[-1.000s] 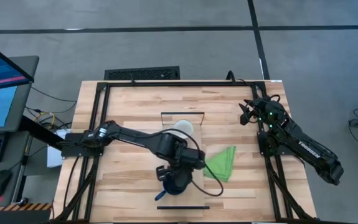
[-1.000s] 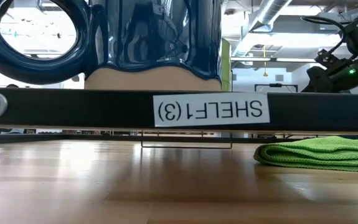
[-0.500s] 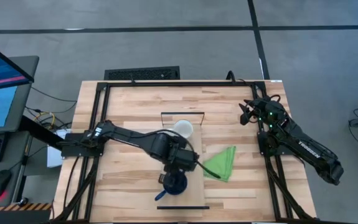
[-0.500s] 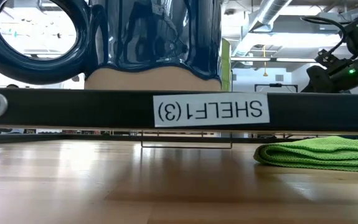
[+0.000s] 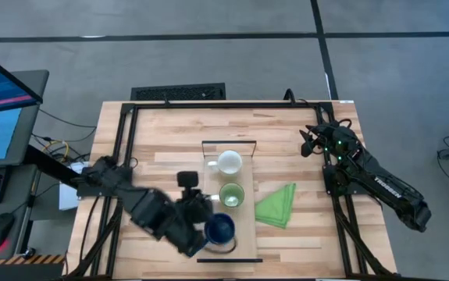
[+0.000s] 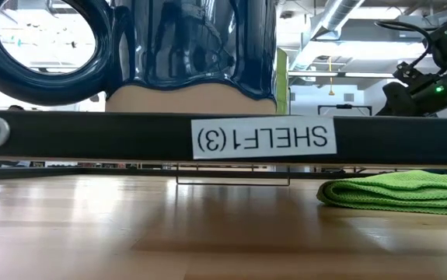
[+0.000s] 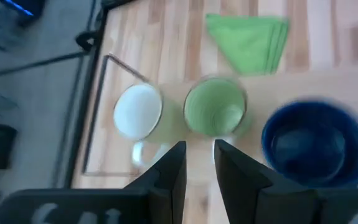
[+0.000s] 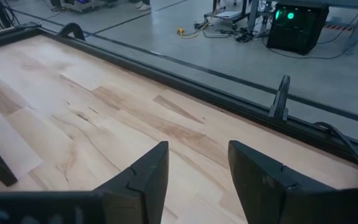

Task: Stack small to large cups/mugs on shelf
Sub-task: Put the blue mug on the shelf

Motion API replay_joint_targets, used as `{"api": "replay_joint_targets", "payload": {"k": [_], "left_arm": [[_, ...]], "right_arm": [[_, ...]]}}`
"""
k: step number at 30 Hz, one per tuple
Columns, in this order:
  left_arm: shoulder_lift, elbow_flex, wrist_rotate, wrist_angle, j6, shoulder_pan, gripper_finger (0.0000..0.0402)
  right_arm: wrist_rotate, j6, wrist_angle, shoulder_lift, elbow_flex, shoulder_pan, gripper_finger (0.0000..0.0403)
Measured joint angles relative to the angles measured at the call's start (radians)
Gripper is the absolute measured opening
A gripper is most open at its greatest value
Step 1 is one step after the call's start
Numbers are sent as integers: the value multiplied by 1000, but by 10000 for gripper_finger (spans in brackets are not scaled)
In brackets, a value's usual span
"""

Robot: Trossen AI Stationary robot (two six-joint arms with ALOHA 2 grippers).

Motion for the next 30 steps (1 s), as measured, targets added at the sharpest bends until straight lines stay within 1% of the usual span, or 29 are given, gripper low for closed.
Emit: {"api": "replay_joint_targets", "payload": {"k": [3, 5, 8, 10, 14, 17, 21, 24, 27, 30], "left_arm": [[-49, -100, -59, -2, -41, -51, 75], [-100, -209, -91, 14, -101, -76, 75], [-173, -394, -109, 170, -122, -78, 75], [-220, -528, -73, 290, -94, -61, 75], [-344, -790, 104, 582, 11, -5, 75], [-471, -981, 180, 791, 55, 21, 75], [-669, -1216, 221, 1030, 48, 25, 75], [-789, -1379, 248, 1205, 11, 2, 75], [-859, -1510, 246, 1330, -60, -31, 75], [-872, -1604, 244, 1435, -128, -75, 75]], "right_arm": [[0, 0, 0, 0, 0, 0, 188], [0, 0, 3, 0, 0, 0, 189], [0, 0, 5, 0, -1, 0, 189], [0, 1, 5, 0, -1, 0, 188], [0, 11, 3, 0, -1, 0, 188], [-1, 19, 3, 0, -1, 0, 189], [-1, 26, 3, 1, -1, 0, 189], [-1, 26, 3, 1, -1, 0, 187], [-1, 27, 3, 1, 0, 0, 188], [-1, 53, 3, 1, 0, 0, 189]]}}
